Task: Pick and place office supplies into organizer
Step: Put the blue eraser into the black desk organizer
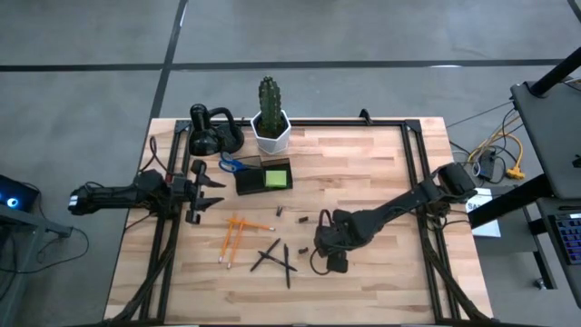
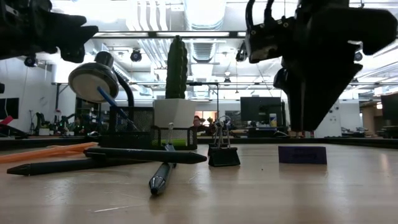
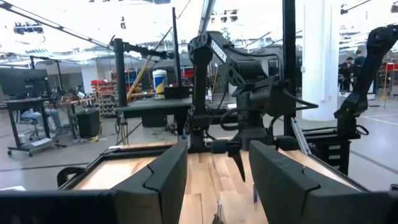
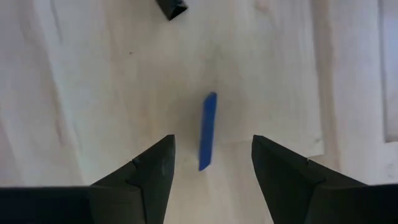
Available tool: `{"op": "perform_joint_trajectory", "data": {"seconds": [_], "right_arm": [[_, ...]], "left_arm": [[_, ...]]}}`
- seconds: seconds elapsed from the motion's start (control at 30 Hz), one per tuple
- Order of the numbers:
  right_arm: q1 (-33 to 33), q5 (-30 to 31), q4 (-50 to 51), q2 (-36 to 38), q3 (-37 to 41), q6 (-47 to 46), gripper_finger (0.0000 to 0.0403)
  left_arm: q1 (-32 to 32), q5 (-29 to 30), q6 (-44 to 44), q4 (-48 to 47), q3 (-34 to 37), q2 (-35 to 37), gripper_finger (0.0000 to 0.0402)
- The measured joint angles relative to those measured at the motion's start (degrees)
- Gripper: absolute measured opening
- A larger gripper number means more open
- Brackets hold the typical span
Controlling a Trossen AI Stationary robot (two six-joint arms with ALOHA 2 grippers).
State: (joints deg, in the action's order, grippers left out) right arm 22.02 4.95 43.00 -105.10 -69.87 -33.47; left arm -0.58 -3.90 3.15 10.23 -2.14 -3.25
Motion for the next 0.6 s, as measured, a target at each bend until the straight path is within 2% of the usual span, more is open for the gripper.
{"op": "perform_joint_trajectory", "data": {"seconds": [0.17, 0.6], "right_arm": [[1.0, 2.6, -0.4, 0.0, 0.6, 0.0, 0.0199], [0.9, 2.5, -4.4, 0.0, 3.9, -2.9, 0.0198]], "left_arm": [[0.0, 0.0, -1.4, -0.1, 0.1, 0.0, 0.0157], [0.0, 0.0, -1.4, -0.1, 0.1, 0.0, 0.0157]]}}
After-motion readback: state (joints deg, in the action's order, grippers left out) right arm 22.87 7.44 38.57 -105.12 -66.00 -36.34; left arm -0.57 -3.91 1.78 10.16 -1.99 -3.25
